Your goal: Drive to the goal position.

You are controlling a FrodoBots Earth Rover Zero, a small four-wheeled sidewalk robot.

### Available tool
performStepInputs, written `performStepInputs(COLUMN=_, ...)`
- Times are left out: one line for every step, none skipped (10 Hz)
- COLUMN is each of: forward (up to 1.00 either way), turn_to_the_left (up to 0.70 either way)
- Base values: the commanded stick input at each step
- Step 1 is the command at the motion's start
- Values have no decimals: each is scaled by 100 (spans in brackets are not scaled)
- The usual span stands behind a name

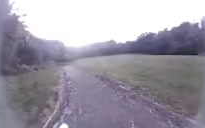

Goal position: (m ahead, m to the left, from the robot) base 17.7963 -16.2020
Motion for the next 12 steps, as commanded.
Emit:
performStepInputs(forward=70, turn_to_the_left=16)
performStepInputs(forward=70, turn_to_the_left=16)
performStepInputs(forward=70, turn_to_the_left=16)
performStepInputs(forward=70, turn_to_the_left=16)
performStepInputs(forward=70, turn_to_the_left=25)
performStepInputs(forward=70, turn_to_the_left=32)
performStepInputs(forward=70, turn_to_the_left=34)
performStepInputs(forward=70, turn_to_the_left=35)
performStepInputs(forward=70, turn_to_the_left=35)
performStepInputs(forward=70, turn_to_the_left=35)
performStepInputs(forward=70, turn_to_the_left=35)
performStepInputs(forward=70, turn_to_the_left=34)
